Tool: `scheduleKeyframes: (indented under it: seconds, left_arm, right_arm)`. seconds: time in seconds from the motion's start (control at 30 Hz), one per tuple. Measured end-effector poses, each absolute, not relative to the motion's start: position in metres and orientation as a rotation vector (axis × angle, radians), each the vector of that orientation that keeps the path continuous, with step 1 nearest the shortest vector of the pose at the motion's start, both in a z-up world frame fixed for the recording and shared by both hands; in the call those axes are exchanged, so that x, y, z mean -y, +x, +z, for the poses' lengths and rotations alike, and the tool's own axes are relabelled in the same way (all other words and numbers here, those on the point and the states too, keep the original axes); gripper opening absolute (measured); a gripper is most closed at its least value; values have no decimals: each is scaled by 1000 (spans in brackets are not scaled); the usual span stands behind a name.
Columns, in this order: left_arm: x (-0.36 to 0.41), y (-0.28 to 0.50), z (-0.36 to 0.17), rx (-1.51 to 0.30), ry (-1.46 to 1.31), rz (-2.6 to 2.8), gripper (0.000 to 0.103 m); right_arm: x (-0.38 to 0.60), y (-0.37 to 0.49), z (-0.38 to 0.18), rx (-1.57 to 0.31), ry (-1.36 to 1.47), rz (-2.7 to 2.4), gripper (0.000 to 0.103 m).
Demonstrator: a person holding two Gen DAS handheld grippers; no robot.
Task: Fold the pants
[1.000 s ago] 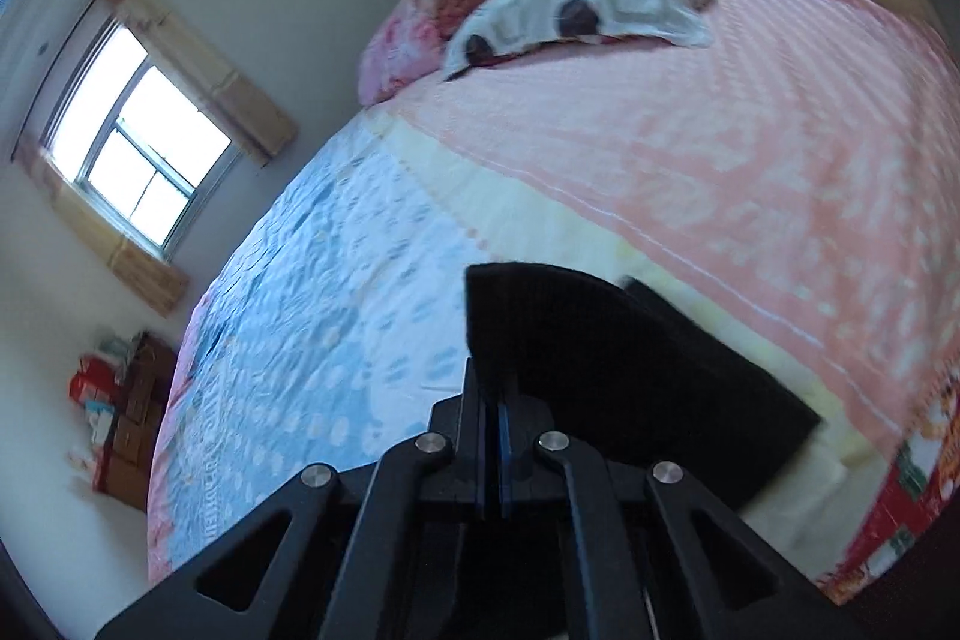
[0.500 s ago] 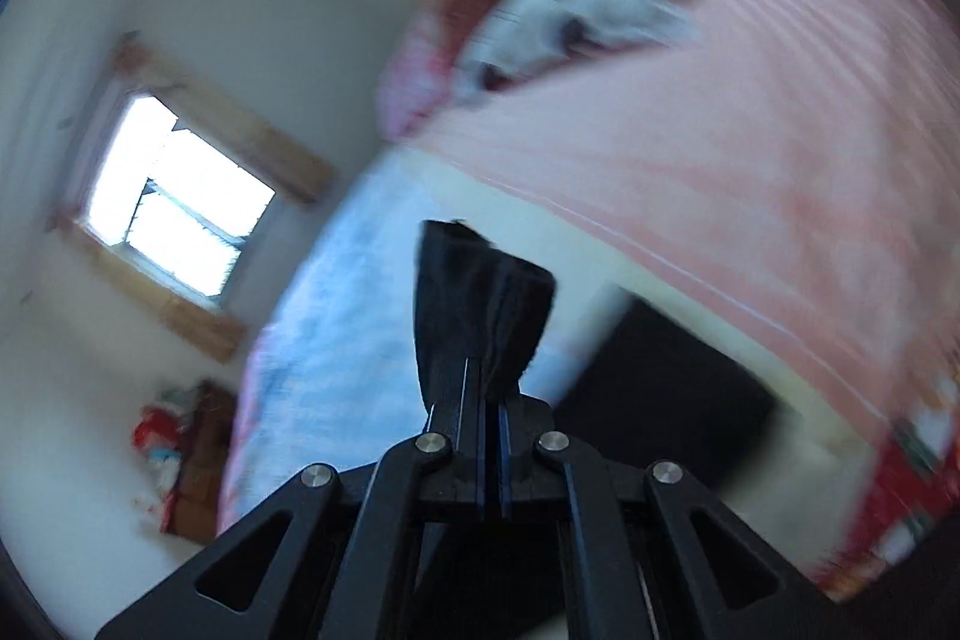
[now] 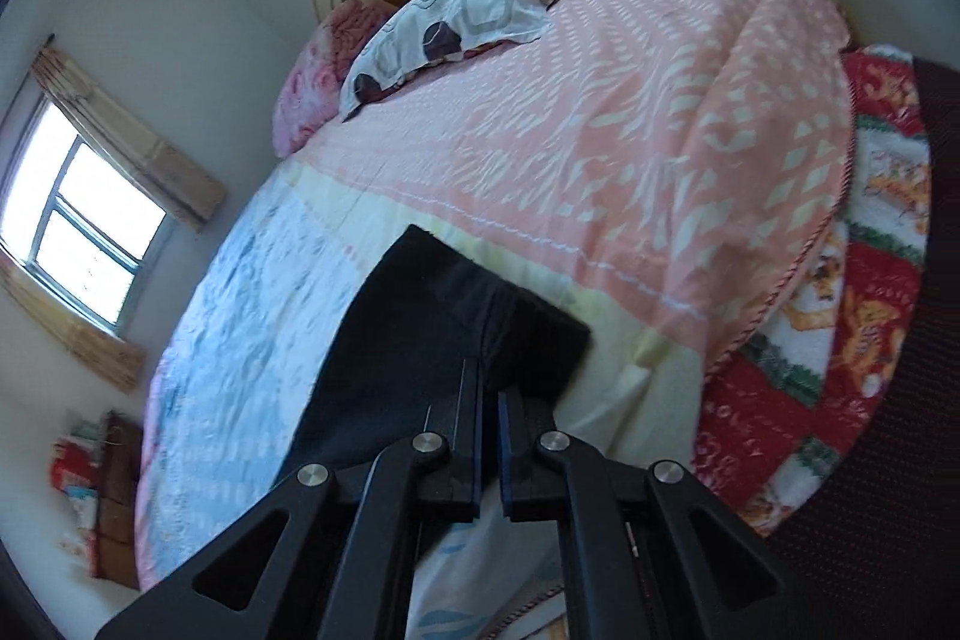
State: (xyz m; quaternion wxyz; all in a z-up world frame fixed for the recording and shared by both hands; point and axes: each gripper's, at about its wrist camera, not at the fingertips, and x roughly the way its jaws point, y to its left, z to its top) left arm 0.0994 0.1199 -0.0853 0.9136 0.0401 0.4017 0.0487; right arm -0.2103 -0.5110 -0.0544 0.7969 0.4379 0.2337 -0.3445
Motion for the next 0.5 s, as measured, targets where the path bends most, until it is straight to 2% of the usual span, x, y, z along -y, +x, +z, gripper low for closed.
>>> scheduleKeyframes:
  seconds: [0.1, 0.23, 0.33, 0.5]
  left_arm:
    - [-124, 96, -80, -814, 67, 84, 75]
    - [-126, 88, -73, -777, 91, 99, 75]
    - [-120, 81, -66, -744, 119, 80, 75]
    - [-94, 65, -65, -699, 192, 10, 77]
  right_arm:
    - [501, -212, -39, -515, 833, -884, 9]
    - [454, -203, 4, -438, 452, -1123, 14]
    - [417, -177, 17, -433, 333, -853, 15]
    - [350, -92, -17, -636, 341, -343, 15]
